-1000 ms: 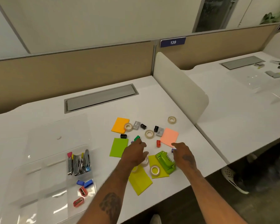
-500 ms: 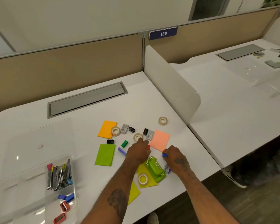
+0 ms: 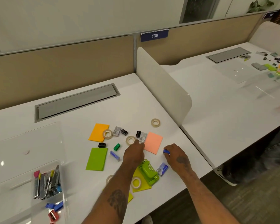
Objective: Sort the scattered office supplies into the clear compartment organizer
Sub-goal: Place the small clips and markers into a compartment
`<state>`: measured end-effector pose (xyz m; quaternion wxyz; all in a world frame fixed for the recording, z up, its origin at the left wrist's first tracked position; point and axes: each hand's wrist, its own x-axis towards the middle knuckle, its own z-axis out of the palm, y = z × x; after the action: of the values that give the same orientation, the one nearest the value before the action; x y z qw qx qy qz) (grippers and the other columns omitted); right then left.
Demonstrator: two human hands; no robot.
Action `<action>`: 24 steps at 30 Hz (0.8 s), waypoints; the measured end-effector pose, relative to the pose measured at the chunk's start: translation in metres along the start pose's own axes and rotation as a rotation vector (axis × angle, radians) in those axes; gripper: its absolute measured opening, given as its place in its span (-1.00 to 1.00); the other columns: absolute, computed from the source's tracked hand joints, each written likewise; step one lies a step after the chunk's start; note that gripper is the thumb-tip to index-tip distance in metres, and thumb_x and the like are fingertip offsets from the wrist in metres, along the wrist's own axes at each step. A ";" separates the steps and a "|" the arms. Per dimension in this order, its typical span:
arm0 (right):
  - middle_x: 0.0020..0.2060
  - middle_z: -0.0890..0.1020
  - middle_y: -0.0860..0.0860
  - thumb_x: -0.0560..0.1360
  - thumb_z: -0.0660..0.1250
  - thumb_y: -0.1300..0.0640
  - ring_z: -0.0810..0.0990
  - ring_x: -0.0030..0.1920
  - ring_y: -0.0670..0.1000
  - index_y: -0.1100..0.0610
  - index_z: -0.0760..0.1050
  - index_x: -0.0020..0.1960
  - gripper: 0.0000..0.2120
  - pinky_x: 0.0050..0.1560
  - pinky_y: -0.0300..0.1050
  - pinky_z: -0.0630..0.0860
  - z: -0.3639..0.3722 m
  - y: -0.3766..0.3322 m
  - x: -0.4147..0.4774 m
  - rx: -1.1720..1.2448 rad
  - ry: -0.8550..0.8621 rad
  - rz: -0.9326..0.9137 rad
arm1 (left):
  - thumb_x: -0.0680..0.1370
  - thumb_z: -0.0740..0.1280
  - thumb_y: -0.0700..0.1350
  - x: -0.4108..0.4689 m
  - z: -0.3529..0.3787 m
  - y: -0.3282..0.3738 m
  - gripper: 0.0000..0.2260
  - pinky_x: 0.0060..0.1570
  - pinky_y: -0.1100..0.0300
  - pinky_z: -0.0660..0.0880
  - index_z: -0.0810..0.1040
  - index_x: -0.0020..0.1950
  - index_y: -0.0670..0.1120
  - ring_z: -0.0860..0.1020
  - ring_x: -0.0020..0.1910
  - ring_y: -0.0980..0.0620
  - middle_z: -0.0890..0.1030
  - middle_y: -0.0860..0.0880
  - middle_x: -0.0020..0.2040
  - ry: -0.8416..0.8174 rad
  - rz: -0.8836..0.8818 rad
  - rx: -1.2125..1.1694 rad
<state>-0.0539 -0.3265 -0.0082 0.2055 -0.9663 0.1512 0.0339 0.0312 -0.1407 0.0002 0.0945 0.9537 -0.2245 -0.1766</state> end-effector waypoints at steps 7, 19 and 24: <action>0.13 0.54 0.09 0.56 0.27 0.07 0.52 0.15 0.10 0.12 0.50 0.23 -0.73 0.12 -0.02 0.50 0.001 -0.056 -0.002 0.062 0.041 -0.090 | 0.58 0.26 -0.06 -0.030 -0.029 -0.035 -0.68 0.04 -0.03 0.49 0.45 0.33 -0.07 0.53 0.14 -0.22 0.42 -0.13 0.27 0.096 -0.022 -0.061; 0.07 0.57 0.11 0.54 0.29 0.04 0.53 0.12 0.14 0.12 0.54 0.19 -0.73 0.07 -0.02 0.45 0.050 -0.223 -0.041 0.168 -0.032 -0.385 | 0.54 0.27 -0.06 -0.161 -0.063 -0.166 -0.64 0.11 -0.05 0.48 0.47 0.33 -0.07 0.53 0.13 -0.24 0.45 -0.15 0.21 0.190 -0.214 -0.120; 0.06 0.61 0.04 0.54 0.28 -0.03 0.54 0.12 0.07 0.03 0.54 0.20 -0.72 0.09 -0.09 0.42 0.078 -0.285 -0.076 0.165 -0.130 -0.460 | 0.52 0.27 -0.13 -0.224 -0.065 -0.213 -0.69 0.12 0.03 0.46 0.50 0.24 -0.16 0.51 0.12 -0.18 0.49 -0.16 0.18 0.217 -0.293 -0.166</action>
<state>-0.0388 -0.0257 0.0401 0.2953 -0.9510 -0.0841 0.0356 -0.0474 0.1568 0.0709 0.1698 0.9785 -0.0565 -0.1027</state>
